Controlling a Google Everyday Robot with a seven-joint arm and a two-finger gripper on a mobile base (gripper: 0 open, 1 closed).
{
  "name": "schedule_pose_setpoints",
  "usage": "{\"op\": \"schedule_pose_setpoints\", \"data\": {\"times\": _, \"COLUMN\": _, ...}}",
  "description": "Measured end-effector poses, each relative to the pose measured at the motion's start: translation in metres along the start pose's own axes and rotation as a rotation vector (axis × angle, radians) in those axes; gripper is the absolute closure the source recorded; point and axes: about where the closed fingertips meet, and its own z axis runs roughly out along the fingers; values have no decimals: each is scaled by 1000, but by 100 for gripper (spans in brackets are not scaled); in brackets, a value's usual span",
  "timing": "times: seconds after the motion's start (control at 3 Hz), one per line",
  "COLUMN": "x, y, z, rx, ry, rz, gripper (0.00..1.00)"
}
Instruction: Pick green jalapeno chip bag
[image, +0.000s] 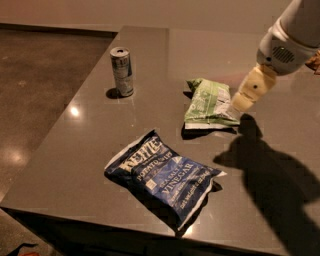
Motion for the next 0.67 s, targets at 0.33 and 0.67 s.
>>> {"op": "schedule_pose_setpoints", "data": {"times": 0.33, "x": -10, "y": -15, "z": 17, "rx": 26, "ry": 8, "rz": 150, "gripper": 0}}
{"op": "schedule_pose_setpoints", "data": {"times": 0.67, "x": -27, "y": -24, "z": 42, "rx": 21, "ry": 20, "rz": 262, "gripper": 0}}
